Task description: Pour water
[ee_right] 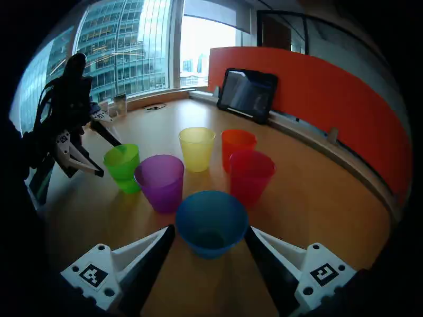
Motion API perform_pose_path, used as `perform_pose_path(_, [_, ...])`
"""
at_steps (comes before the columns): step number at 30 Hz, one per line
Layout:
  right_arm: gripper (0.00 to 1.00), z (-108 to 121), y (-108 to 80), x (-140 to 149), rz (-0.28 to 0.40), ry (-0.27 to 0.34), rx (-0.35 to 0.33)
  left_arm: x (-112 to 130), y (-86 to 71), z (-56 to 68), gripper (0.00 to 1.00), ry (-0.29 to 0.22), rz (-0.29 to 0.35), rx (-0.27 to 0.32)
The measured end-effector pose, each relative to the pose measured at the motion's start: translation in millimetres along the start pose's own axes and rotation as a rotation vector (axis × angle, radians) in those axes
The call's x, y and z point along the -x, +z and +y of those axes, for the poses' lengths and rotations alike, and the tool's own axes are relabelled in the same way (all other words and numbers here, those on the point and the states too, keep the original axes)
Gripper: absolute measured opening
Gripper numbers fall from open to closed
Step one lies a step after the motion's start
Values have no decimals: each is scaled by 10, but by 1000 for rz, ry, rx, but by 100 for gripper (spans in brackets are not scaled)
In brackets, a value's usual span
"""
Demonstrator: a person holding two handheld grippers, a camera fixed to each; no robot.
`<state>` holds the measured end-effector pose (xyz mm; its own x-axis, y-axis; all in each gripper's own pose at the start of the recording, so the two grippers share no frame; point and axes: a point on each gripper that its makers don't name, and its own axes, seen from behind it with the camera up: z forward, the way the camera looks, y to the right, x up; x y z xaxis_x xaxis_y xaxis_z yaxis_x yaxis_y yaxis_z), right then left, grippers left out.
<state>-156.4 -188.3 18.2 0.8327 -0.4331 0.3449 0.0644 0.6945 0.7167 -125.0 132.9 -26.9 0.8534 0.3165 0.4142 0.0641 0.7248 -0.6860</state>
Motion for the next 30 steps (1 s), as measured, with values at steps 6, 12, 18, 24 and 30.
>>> perform_pose_path(6, [100,49,-186,83,2,6,37,-1,-103,-22,98,1,20,-32])
perform_pose_path(12, [100,66,-388,106,31,38,74,-20,-237,-70,98,-8,57,-80])
perform_pose_path(18, [100,60,-595,124,71,70,119,-38,-421,-164,98,-13,106,-155])
perform_pose_path(24, [100,105,-793,138,107,86,182,-35,-596,-263,99,-33,139,-227])
perform_pose_path(30, [100,243,-987,33,168,91,279,-171,-794,-453,99,-62,217,-327])
